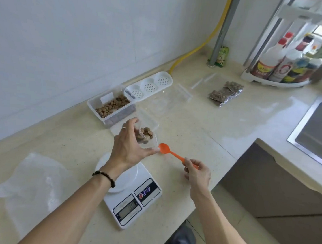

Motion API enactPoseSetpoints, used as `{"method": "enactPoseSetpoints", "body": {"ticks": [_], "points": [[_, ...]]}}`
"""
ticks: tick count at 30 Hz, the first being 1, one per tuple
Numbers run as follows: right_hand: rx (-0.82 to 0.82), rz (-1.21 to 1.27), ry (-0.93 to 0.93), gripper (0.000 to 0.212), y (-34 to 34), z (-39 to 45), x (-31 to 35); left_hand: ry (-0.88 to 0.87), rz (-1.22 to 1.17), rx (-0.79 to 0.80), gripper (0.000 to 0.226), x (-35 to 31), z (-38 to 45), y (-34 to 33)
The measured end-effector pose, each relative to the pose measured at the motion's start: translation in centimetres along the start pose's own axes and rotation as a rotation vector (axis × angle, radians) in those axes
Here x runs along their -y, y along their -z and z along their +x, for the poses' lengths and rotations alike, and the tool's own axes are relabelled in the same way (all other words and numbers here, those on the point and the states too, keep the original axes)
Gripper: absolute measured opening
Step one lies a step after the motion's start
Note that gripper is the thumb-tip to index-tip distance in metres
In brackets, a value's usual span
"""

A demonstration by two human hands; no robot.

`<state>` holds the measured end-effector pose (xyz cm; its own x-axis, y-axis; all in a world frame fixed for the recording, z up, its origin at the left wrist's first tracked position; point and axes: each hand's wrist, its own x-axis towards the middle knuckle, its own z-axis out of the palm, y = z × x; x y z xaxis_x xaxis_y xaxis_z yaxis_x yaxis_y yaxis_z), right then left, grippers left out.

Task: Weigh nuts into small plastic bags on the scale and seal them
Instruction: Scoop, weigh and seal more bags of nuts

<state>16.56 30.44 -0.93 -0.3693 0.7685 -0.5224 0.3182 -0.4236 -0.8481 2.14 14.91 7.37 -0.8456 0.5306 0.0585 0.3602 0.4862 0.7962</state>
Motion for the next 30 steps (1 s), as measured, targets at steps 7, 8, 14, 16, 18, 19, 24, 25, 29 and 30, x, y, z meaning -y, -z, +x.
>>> {"method": "enactPoseSetpoints", "body": {"ticks": [7,8,14,16,18,19,24,25,29,30], "points": [[-0.058,-0.309,0.163,0.024,-0.7,-0.5,2.2,0.045,-0.007,-0.017,0.109,-0.5,-0.4,0.5],[-0.041,-0.298,0.203,0.024,-1.1,-0.9,3.4,0.044,-0.019,-0.021,0.107,-0.5,-0.4,0.7],[0.350,-0.312,0.489,0.024,-5.5,-5.2,12.5,0.053,-0.005,-0.059,0.104,-1.3,-0.7,2.1],[0.467,-0.426,0.529,0.018,-7.0,-5.9,14.0,0.053,0.002,-0.084,0.105,-1.5,-0.7,2.6],[0.514,-0.561,0.581,0.017,-8.3,-6.1,14.6,0.034,-0.015,-0.103,0.105,-1.5,-0.7,3.0],[0.512,-0.616,0.614,0.021,-8.8,-5.9,14.7,0.022,-0.025,-0.112,0.105,-1.3,-0.6,3.2],[0.547,-0.644,0.726,0.027,-10.2,-6.3,15.8,-0.001,-0.059,-0.110,0.091,0.2,-0.8,4.6],[0.565,-0.659,0.743,0.024,-10.5,-6.4,16.0,0.003,-0.083,-0.103,0.086,0.7,-0.8,4.8],[0.603,-0.665,0.791,0.019,-11.5,-7.0,16.7,0.087,-0.182,-0.038,0.061,2.6,-1.3,6.5],[0.622,-0.656,0.787,0.019,-11.6,-7.1,16.8,0.122,-0.174,-0.003,0.051,3.1,-1.5,7.0]]}}
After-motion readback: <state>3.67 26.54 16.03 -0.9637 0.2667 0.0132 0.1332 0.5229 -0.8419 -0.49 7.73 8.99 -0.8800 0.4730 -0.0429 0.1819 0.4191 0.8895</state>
